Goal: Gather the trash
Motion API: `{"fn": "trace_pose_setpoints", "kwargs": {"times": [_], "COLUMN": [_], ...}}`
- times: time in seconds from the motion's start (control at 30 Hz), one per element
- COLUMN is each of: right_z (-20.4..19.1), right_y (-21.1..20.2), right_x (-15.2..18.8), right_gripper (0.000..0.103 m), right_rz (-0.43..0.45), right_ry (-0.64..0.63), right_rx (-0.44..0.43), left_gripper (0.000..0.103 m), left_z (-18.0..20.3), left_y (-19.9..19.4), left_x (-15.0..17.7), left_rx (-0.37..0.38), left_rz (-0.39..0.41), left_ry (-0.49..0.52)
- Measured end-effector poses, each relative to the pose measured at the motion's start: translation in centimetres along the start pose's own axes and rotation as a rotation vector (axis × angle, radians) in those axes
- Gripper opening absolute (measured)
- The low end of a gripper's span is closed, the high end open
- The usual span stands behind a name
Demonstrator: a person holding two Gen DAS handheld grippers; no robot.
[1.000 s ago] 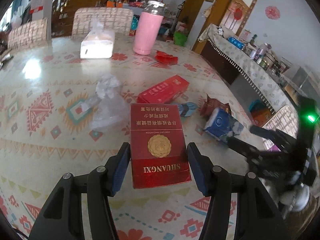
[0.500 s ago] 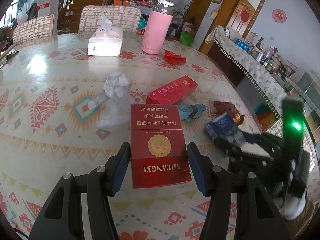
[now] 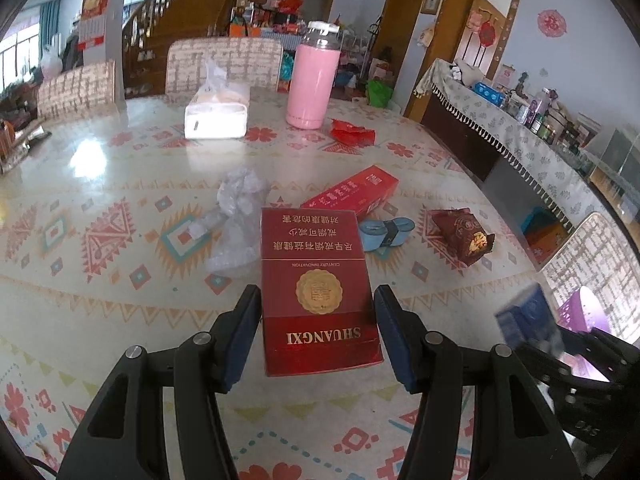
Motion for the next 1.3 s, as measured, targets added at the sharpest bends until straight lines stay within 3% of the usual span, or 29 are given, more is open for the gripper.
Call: {"fn": "trace_pose_setpoints", "kwargs": {"times": [0.43, 0.9, 1.1, 1.3], "right_z": [4.0, 6.9, 9.1, 11.6], "right_y": [-3.9, -6.5, -8.7, -10.4], "right_x": [3.7, 6.1, 7.1, 8.4], "right_gripper": [0.055, 0.055, 0.056, 0.056], "right_rz": [0.056, 0.108, 0.153, 0.179], "right_ry": [0.219, 0.298, 0.324, 0.368], "right_rx": [0.008, 0.026, 0.035, 0.026], "left_gripper": [0.057, 0.057, 0.057, 0.057], "left_z": [0.9, 2.1, 4.1, 7.0], "left_y": [-1.0, -2.6, -2.5, -4.7], "left_x": [-0.1, -0.2, 0.0, -0.2], "left_rx": [-0.046, -0.091, -0.119, -0.098], "left_rz": [0.067, 0.152, 0.161, 0.198], "left_ry": [0.042, 0.092, 0.169, 0.196]}}
Point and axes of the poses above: each gripper's, at about its wrist camera, not at the fingertips, and y roughly the way its jaws point, z to its right, x to its underside, the point moved 5 cm from there along y, roughly the way its jaws point, and after that the axes turned 6 degrees about y, right-handed, at the moved point
